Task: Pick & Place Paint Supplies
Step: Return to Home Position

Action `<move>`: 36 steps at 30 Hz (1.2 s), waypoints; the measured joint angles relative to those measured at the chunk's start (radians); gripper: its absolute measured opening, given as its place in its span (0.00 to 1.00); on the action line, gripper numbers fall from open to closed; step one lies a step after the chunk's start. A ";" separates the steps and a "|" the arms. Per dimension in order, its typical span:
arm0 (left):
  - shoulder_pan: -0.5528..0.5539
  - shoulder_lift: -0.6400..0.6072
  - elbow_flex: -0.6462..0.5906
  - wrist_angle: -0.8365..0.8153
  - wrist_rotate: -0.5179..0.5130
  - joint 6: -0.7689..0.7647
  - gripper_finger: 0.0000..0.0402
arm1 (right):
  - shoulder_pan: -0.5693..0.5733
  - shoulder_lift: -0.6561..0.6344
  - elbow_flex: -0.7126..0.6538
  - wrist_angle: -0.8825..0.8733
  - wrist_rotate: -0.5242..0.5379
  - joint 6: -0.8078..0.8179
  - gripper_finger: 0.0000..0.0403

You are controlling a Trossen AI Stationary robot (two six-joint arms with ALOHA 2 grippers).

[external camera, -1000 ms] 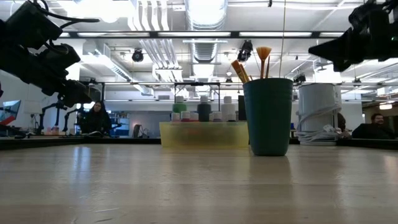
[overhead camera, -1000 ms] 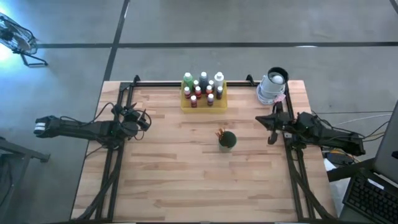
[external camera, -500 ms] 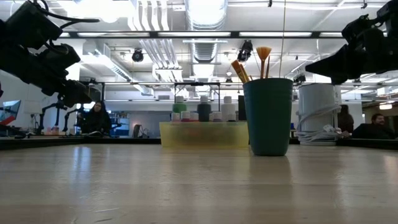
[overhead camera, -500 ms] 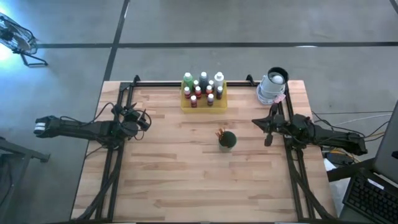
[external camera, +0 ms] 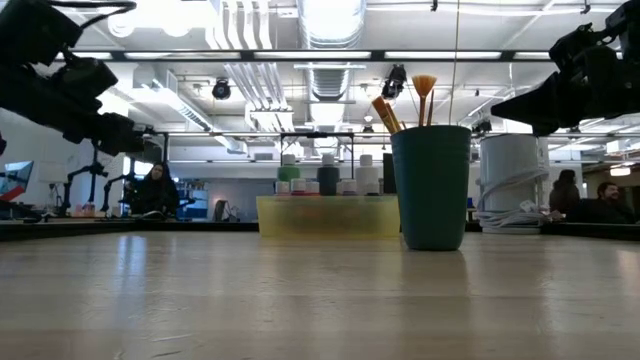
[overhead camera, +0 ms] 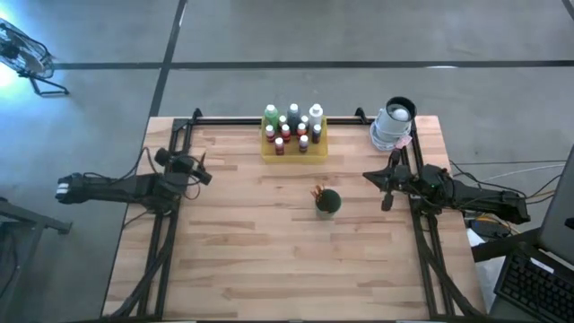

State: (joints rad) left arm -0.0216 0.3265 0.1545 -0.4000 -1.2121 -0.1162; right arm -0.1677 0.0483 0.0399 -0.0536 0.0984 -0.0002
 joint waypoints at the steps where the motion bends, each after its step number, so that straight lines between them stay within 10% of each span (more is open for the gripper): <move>1: 0.000 -0.022 -0.003 0.000 -0.008 0.000 0.64 | 0.000 0.000 0.000 0.000 0.000 0.000 0.02; 10: -0.001 -0.176 -0.029 0.080 -0.022 -0.066 0.64 | 0.000 0.000 0.000 0.000 -0.002 0.000 0.02; 18: -0.002 -0.281 -0.037 0.167 0.343 -0.236 0.64 | 0.000 0.000 0.000 0.000 -0.002 0.000 0.02; 31: -0.002 -0.326 -0.065 0.167 0.513 -0.200 0.64 | 0.000 0.000 0.001 0.000 -0.001 0.000 0.02; 36: -0.002 -0.326 -0.081 0.238 0.730 -0.131 0.64 | 0.000 0.000 0.001 0.000 -0.001 0.000 0.02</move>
State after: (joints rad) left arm -0.0235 0.0002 0.0738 -0.1618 -0.4817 -0.2469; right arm -0.1677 0.0485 0.0406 -0.0537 0.0975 -0.0006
